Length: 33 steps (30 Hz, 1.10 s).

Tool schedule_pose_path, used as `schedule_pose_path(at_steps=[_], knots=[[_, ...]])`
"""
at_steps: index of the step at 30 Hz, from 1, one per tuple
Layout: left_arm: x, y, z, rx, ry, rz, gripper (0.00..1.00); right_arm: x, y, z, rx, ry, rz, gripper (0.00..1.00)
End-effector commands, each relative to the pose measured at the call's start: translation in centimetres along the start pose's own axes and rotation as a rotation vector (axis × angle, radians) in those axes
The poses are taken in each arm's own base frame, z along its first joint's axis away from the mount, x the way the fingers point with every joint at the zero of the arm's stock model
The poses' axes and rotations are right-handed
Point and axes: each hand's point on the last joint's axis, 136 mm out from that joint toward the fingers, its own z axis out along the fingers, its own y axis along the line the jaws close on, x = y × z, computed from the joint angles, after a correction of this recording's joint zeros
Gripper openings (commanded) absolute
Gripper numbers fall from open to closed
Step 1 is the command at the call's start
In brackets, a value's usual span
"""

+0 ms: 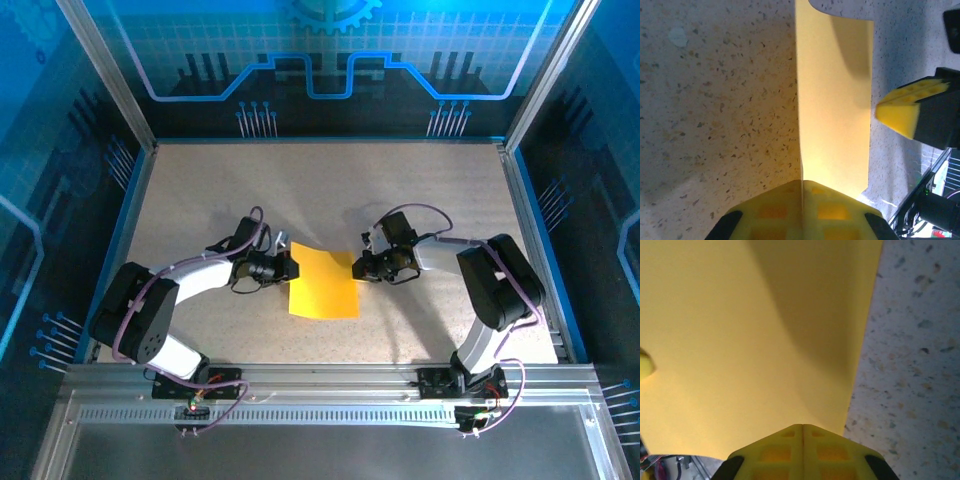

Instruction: Fold a paper plane with a square sheet of paper (fold left side to right side)

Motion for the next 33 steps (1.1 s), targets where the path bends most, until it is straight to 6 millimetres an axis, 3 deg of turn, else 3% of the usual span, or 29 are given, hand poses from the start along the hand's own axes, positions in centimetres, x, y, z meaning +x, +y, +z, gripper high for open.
schedule_pose_path(at_steps=[1, 6, 13, 19, 27, 33], knots=[[-0.1, -0.6, 0.0, -0.002, 0.02, 0.017, 0.09, 0.7, -1.1, 0.9, 0.062, 0.036, 0.004, 0.03], [-0.4, -2.6, -0.3, 0.083, 0.032, 0.003, 0.2, 1.5, -2.4, 1.5, 0.134, 0.062, 0.006, 0.04], [-0.5, -5.8, -0.1, 0.205, 0.036, -0.005, 0.46, 1.9, -3.1, 1.7, 0.151, 0.066, 0.014, 0.08], [-0.6, -8.4, 1.6, 0.245, 0.058, 0.045, 0.63, 1.9, -2.9, 1.9, 0.131, 0.064, 0.016, 0.09], [-0.6, -8.7, 4.3, 0.217, 0.08, 0.057, 0.63, 2.0, -2.4, 2.0, 0.096, 0.051, 0.026, 0.09], [-0.4, -7.9, 5.0, 0.175, 0.082, 0.053, 0.4, 2.0, -1.9, 2.2, 0.063, 0.039, 0.027, 0.08]])
